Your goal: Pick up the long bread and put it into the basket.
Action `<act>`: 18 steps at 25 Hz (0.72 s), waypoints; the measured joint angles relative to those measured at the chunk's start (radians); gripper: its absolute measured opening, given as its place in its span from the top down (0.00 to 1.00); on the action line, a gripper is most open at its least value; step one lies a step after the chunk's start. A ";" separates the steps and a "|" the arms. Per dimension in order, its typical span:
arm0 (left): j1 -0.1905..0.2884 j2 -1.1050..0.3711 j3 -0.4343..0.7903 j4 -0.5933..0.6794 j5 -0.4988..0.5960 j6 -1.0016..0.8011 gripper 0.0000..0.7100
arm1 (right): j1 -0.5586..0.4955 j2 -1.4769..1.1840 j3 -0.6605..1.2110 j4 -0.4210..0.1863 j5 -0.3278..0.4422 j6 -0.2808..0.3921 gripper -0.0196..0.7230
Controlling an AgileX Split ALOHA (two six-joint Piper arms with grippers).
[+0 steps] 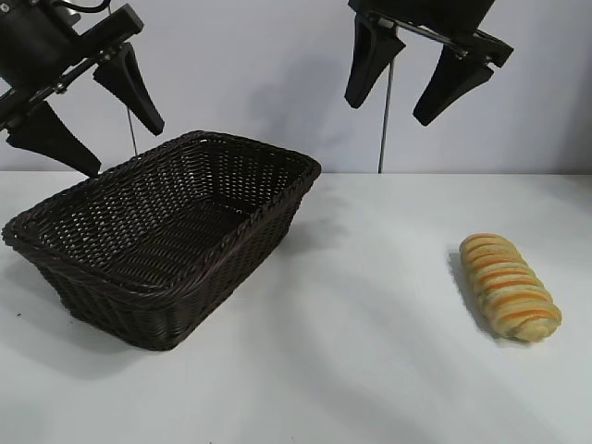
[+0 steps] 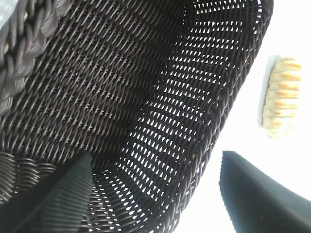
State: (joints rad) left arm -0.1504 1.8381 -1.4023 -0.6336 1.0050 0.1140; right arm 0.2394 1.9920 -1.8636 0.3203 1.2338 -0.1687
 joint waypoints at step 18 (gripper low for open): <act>0.000 -0.257 0.182 0.139 0.066 -0.114 0.25 | 0.000 0.000 0.000 -0.001 -0.001 0.000 0.16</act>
State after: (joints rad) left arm -0.1504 1.5810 -1.2199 -0.4944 1.0709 0.0000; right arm 0.2394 1.9920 -1.8636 0.3193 1.2328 -0.1687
